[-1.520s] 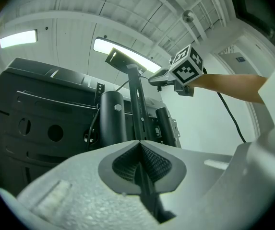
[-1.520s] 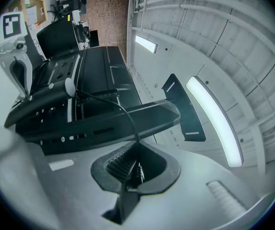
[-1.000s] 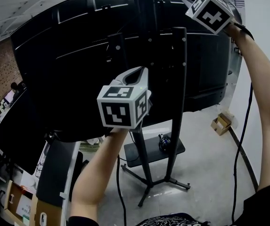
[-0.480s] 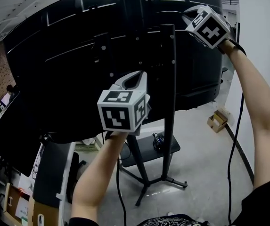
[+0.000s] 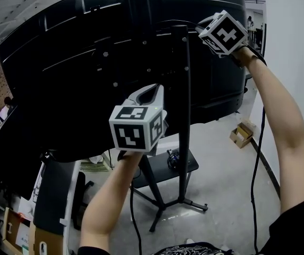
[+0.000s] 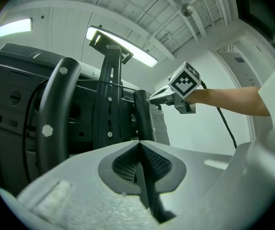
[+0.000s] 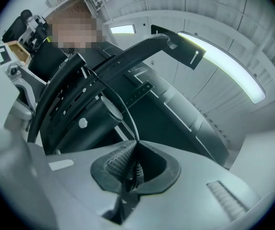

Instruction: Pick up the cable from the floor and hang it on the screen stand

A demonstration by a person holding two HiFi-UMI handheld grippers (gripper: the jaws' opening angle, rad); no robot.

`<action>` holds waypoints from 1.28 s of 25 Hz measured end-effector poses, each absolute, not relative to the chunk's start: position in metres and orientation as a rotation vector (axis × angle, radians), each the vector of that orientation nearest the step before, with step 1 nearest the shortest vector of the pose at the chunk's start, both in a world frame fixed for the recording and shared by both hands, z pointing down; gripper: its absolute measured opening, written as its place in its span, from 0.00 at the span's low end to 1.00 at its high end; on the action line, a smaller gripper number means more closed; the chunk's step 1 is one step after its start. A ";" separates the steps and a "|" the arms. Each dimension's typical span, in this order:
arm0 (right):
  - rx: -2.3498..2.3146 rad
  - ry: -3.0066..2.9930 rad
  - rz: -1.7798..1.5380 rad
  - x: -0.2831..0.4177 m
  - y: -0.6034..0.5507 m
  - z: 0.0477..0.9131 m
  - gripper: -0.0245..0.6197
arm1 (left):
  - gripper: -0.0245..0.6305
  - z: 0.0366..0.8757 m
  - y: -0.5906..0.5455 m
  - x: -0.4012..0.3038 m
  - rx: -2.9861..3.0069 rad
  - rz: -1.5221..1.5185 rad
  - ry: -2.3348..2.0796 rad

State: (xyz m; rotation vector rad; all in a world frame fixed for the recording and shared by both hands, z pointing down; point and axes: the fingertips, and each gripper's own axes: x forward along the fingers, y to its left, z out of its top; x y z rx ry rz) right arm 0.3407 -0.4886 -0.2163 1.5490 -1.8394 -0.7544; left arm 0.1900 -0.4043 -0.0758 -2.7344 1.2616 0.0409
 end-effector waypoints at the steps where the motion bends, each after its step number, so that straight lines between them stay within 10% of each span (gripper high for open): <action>1: 1.551 -1.858 -0.730 0.341 -0.490 -0.214 0.07 | 0.04 -0.075 -0.404 0.191 -2.736 0.040 1.262; 32: 1.729 -2.624 -0.153 0.325 -0.497 -0.172 0.07 | 0.04 -0.043 -0.395 0.190 -2.761 -0.007 1.320</action>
